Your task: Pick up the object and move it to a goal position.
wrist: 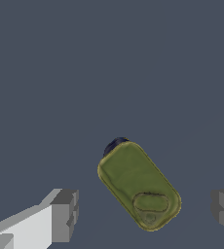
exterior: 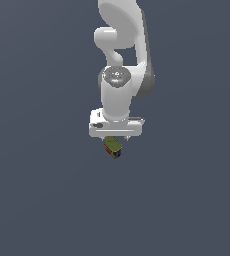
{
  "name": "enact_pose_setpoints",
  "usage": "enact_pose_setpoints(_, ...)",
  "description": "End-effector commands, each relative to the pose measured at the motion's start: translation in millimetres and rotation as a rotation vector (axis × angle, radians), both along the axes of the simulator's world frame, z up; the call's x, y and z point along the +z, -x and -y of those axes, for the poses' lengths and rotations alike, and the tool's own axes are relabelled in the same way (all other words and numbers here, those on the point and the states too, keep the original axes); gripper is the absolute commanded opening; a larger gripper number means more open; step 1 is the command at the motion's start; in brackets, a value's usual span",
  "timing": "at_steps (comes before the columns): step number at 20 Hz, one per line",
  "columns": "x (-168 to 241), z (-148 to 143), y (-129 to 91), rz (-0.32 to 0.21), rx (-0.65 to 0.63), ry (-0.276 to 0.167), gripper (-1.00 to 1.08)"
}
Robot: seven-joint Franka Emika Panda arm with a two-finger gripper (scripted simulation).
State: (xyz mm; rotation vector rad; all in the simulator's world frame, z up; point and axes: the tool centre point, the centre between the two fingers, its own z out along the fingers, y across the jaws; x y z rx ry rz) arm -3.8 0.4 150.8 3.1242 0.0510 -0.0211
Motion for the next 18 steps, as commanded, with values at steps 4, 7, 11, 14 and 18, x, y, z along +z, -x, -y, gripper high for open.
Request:
enact_pose_setpoints(4,2,0,-1,0.0,-0.001,0.0,1.0)
enact_pose_setpoints(7,9,1,-3,0.001,-0.007,-0.001,1.0)
enact_pose_setpoints(11,15,1,-5,0.001,-0.019,-0.002,1.0)
enact_pose_setpoints(14,15,1,-5,0.001,-0.019,-0.002,1.0)
enact_pose_setpoints(18,13,2,-4,0.001,0.0,-0.002,1.0)
